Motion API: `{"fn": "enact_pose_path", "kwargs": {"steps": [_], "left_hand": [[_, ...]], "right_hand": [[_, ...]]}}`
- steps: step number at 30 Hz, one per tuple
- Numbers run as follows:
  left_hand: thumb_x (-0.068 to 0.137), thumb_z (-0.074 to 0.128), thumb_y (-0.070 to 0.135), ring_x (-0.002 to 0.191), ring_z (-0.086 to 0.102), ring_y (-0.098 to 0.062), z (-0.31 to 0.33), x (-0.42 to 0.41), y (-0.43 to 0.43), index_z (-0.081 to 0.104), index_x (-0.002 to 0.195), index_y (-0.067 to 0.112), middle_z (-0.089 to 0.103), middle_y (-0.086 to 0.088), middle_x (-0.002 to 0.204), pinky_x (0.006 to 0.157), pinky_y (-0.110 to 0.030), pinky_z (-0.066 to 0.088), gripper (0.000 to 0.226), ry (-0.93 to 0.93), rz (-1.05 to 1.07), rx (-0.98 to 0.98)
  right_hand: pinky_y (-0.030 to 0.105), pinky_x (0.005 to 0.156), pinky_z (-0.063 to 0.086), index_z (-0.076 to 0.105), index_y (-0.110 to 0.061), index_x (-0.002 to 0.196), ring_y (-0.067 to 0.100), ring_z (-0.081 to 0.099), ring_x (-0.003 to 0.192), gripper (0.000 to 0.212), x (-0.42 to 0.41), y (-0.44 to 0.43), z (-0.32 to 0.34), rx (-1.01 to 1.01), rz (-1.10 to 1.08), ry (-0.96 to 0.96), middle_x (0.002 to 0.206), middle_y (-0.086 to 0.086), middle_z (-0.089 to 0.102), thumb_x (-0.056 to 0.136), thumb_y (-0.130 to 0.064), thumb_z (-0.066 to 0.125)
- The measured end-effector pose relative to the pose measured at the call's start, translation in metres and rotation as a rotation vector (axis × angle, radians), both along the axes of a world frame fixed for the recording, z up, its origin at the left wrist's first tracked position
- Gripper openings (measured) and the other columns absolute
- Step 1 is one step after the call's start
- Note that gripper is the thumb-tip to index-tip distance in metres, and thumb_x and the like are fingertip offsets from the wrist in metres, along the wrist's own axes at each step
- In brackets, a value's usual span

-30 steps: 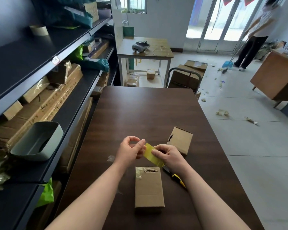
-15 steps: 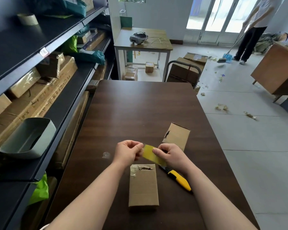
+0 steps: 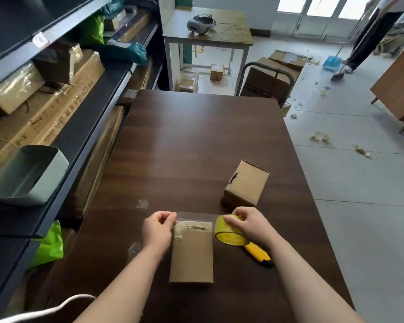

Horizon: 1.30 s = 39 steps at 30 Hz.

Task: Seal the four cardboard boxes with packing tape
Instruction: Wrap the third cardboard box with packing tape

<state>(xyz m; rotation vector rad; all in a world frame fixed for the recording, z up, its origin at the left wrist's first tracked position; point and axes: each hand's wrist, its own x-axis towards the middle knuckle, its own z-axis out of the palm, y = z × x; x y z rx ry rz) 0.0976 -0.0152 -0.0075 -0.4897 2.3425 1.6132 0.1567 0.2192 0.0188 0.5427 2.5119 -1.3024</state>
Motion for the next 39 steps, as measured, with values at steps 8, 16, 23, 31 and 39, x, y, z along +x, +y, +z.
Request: {"fn": "enact_pose_path", "kwargs": {"steps": [8, 16, 23, 31, 39], "left_hand": [[0.089, 0.067, 0.021, 0.080, 0.060, -0.022, -0.014, 0.001, 0.001, 0.067, 0.082, 0.010, 0.066, -0.003, 0.081, 0.067, -0.029, 0.043, 0.013, -0.030, -0.065, -0.241], [0.088, 0.068, 0.021, 0.073, 0.056, -0.015, -0.016, 0.006, 0.004, 0.065, 0.079, 0.014, 0.061, 0.005, 0.075, 0.062, -0.026, 0.039, 0.012, -0.038, -0.040, -0.246], [0.090, 0.066, 0.021, 0.070, 0.049, -0.011, -0.017, 0.007, 0.007, 0.064, 0.081, 0.011, 0.056, 0.007, 0.074, 0.060, -0.027, 0.036, 0.013, -0.041, -0.039, -0.272], [0.093, 0.061, 0.025, 0.079, 0.051, -0.016, -0.020, 0.005, 0.010, 0.063, 0.086, 0.012, 0.059, -0.001, 0.087, 0.065, -0.028, 0.037, 0.015, -0.065, -0.080, -0.366], [0.091, 0.063, 0.019, 0.067, 0.051, -0.014, -0.025, 0.001, 0.007, 0.051, 0.087, 0.011, 0.056, -0.003, 0.078, 0.055, -0.023, 0.040, 0.015, 0.047, -0.187, -0.387]], "right_hand": [[0.033, 0.077, 0.049, 0.064, -0.029, 0.085, 0.015, 0.059, 0.088, 0.022, -0.008, -0.001, -0.027, 0.121, 0.061, -0.079, 0.087, -0.008, 0.062, 0.089, -0.051, 0.060], [0.032, 0.077, 0.049, 0.063, -0.032, 0.091, 0.013, 0.058, 0.089, 0.020, -0.011, 0.000, -0.035, 0.161, 0.091, -0.116, 0.089, -0.010, 0.062, 0.090, -0.051, 0.058], [0.034, 0.080, 0.051, 0.064, -0.031, 0.096, 0.016, 0.059, 0.092, 0.023, -0.010, -0.002, -0.038, 0.191, 0.104, -0.136, 0.098, -0.005, 0.064, 0.090, -0.052, 0.057], [0.034, 0.081, 0.050, 0.063, -0.031, 0.099, 0.016, 0.058, 0.094, 0.023, -0.008, -0.003, -0.037, 0.197, 0.116, -0.148, 0.102, -0.005, 0.064, 0.091, -0.051, 0.056], [0.036, 0.081, 0.051, 0.063, -0.028, 0.101, 0.016, 0.058, 0.094, 0.027, -0.002, -0.011, -0.044, 0.167, 0.086, -0.171, 0.101, -0.003, 0.064, 0.091, -0.052, 0.055]]}}
